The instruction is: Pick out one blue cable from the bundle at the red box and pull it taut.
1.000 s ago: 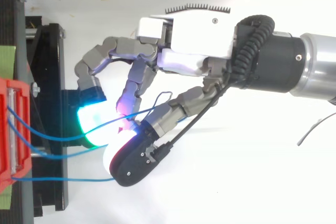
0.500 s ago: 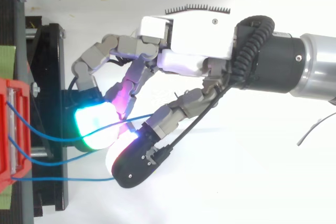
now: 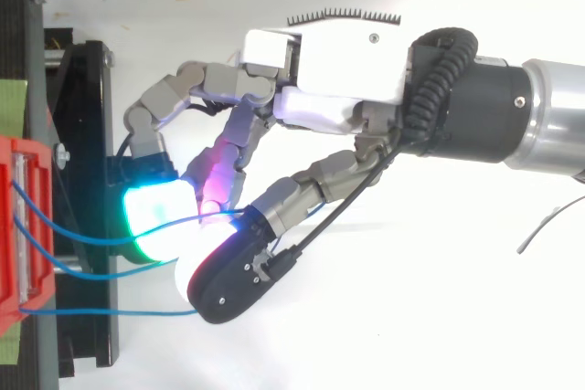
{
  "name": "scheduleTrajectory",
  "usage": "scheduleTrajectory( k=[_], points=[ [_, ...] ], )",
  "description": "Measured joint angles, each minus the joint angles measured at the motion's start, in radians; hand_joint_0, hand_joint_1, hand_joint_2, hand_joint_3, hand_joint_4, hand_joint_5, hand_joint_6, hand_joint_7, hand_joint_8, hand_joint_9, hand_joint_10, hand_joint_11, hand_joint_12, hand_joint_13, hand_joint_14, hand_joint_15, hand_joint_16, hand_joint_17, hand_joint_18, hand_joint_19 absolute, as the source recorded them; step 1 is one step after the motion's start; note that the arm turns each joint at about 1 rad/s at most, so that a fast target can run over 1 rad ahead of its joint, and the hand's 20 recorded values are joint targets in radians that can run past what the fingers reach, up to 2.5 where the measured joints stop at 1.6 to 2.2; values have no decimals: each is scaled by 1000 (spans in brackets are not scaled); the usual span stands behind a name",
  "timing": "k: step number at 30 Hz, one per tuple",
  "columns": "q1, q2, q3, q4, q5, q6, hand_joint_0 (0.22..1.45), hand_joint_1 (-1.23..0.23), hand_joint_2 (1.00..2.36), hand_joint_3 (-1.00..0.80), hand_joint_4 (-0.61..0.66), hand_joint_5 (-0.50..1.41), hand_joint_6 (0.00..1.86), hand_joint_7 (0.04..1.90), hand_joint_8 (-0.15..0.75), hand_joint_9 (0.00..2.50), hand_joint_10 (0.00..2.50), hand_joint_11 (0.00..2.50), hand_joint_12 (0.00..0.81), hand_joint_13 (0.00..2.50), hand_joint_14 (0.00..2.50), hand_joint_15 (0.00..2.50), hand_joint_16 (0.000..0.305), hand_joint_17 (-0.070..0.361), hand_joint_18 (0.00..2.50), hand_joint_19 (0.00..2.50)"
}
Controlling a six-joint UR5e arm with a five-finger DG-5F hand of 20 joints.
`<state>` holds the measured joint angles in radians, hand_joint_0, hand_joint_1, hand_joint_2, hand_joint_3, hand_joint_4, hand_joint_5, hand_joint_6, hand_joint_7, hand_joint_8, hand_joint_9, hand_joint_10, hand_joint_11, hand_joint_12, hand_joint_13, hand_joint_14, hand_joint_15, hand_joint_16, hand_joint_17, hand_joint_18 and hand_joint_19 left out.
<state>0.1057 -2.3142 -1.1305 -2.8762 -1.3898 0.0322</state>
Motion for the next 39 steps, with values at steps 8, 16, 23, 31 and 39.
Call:
scheduleTrajectory(
  k=[8, 16, 23, 31, 39],
  points=[
    [0, 0, 0, 0, 0, 0, 379, -769, 1000, -500, -92, -47, 854, 1031, 276, 1368, 32, 1009, 411, 932, 20, 567, 61, 137, 939, 500],
    [0, -1, 0, 0, 0, 0, 441, -712, 1000, -500, -81, -47, 848, 1052, 262, 1401, 32, 1036, 391, 954, 20, 586, 55, 124, 926, 534],
    [0, 0, 0, 4, 0, 0, 501, -609, 1000, -500, -95, -49, 847, 1068, 239, 1404, 35, 1056, 375, 954, 23, 597, 51, 114, 900, 567],
    [0, 0, 0, 5, 0, 0, 589, -744, 1007, -416, -151, -31, 852, 1093, 217, 1428, 37, 1062, 352, 956, 24, 603, 46, 104, 858, 577],
    [-1, 0, 0, 5, -1, 0, 600, -790, 1015, -292, -113, -10, 842, 1072, 199, 1454, 36, 993, 344, 970, 24, 590, 46, 102, 857, 582]
  ],
)
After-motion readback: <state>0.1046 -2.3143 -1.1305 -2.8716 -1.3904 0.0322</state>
